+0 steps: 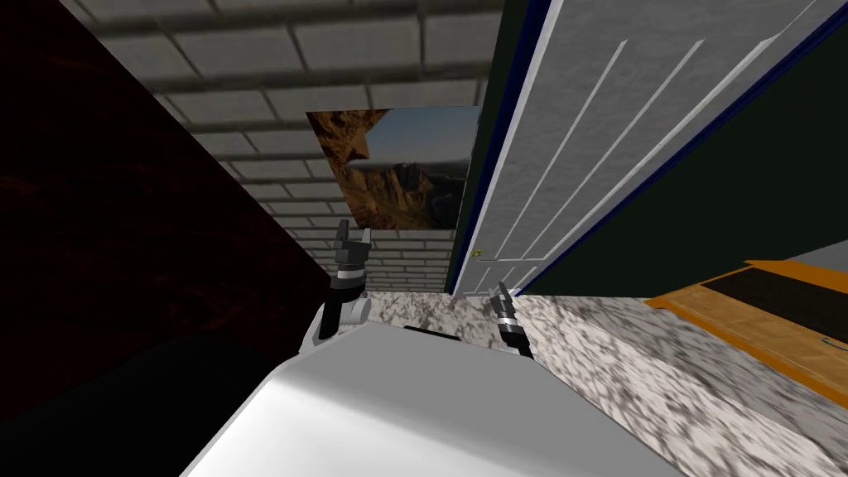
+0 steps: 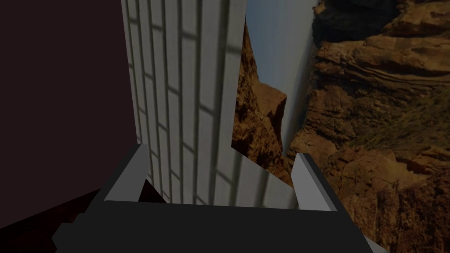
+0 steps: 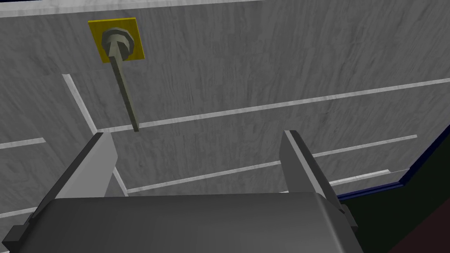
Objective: Pull the door open
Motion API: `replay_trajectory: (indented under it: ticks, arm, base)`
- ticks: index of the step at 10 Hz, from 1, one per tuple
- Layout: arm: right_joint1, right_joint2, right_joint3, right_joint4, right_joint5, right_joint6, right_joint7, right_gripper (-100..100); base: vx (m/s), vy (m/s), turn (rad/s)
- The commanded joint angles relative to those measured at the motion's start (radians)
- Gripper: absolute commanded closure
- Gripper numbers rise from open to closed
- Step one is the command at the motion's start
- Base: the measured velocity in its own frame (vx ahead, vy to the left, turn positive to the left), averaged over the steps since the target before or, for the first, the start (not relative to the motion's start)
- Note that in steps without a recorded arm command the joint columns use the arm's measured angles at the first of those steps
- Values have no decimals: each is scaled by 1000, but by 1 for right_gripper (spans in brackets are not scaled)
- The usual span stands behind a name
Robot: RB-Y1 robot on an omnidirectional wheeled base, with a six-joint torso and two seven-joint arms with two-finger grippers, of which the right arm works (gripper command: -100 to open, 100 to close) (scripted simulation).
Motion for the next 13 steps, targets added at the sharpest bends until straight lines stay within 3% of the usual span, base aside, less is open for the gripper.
replay_trajectory:
  ticks: [1, 6, 7, 13]
  arm:
    - [-8, -8, 0, 37, -3, -11, -4, -100]
    - [-43, -41, -2, 178, -17, -55, -22, -100]
    - [-43, -41, -2, 180, -17, -55, -22, -100]
    - [-76, -73, -4, 319, -29, -97, -39, -100]
  base:
    - [43, -32, 91]
    - [82, -49, 129]
    - [51, -29, 42]
    - [69, -40, 102]
